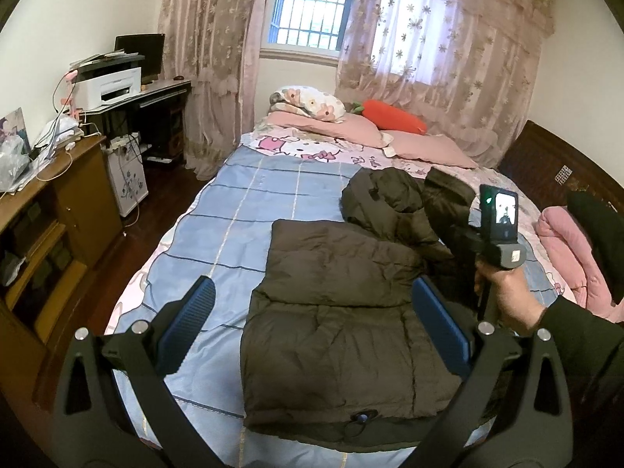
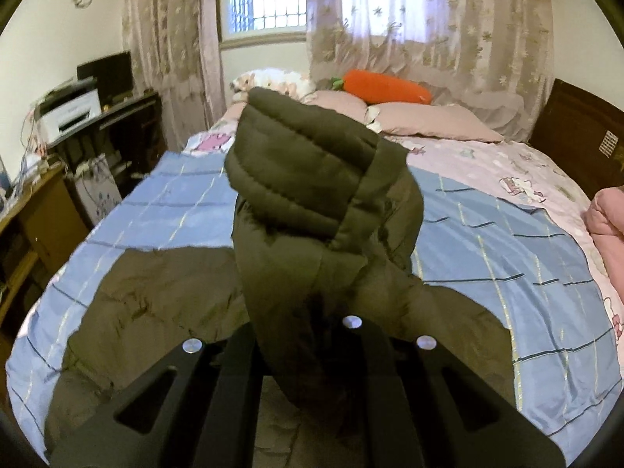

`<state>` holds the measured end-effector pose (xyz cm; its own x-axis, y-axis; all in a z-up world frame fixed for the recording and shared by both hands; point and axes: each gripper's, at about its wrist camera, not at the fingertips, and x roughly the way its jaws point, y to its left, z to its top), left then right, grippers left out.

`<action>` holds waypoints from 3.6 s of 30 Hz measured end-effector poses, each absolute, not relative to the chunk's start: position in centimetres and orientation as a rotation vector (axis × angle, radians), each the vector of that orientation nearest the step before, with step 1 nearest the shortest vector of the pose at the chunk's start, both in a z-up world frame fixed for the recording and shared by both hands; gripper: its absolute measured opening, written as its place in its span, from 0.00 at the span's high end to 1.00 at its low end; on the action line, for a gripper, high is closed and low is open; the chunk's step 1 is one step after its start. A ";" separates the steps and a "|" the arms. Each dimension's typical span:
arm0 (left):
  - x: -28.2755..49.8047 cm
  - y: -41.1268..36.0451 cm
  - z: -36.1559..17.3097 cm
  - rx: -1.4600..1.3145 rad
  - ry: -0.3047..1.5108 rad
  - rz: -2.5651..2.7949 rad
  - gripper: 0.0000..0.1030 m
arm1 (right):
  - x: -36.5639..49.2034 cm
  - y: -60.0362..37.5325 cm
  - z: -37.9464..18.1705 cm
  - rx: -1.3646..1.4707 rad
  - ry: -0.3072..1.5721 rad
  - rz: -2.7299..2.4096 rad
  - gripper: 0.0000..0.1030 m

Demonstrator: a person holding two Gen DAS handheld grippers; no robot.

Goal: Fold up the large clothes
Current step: 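Lift the held sleeve and carry it across the jacket body, then lower the sleeve onto the jacket body and open the right gripper, then withdraw the right gripper from the jacket, then move both grippers over the jacket hood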

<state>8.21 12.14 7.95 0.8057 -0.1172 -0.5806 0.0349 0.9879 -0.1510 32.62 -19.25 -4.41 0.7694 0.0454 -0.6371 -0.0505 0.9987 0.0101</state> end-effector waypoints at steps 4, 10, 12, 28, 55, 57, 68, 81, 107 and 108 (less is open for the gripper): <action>8.1 12.1 8.0 -0.133 0.631 -0.088 0.02 | 33.0 -18.2 -6.1 -0.047 0.726 0.059 0.95; 8.1 12.3 8.1 -0.136 0.629 -0.089 0.02 | 33.0 -16.3 -8.0 -0.097 0.774 0.081 0.93; 8.0 12.3 8.1 -0.134 0.629 -0.089 0.02 | 33.0 -15.6 -8.7 -0.113 0.786 0.083 0.92; 8.1 11.7 7.8 -0.109 0.627 -0.088 0.02 | 31.4 -12.5 -10.0 -0.134 0.848 0.150 0.10; 10.6 12.0 7.5 -0.129 0.585 -0.030 0.02 | 9.8 -23.9 7.1 -0.066 0.601 -0.076 0.01; 10.9 11.9 7.4 -0.130 0.590 -0.038 0.02 | 8.5 -25.7 7.0 -0.027 0.602 -0.103 0.01; 11.2 10.0 6.6 -0.034 0.583 -0.001 0.02 | 7.1 -28.4 5.9 0.012 0.626 -0.121 0.01; 11.7 9.4 6.3 -0.013 0.599 -0.004 0.02 | 6.7 -29.2 6.0 0.020 0.621 -0.127 0.01; 14.2 6.3 6.8 -0.098 0.666 -0.070 0.02 | 6.2 -30.9 6.5 0.034 0.609 -0.094 0.01; 14.6 5.4 7.2 -0.086 0.658 -0.080 0.02 | 6.1 -31.2 6.3 0.037 0.604 -0.097 0.01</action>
<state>14.63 5.36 7.15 0.7884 -0.1017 -0.6067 0.0470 0.9933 -0.1055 6.12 -31.19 6.31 0.8186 -0.0799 -0.5687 0.1015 0.9948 0.0064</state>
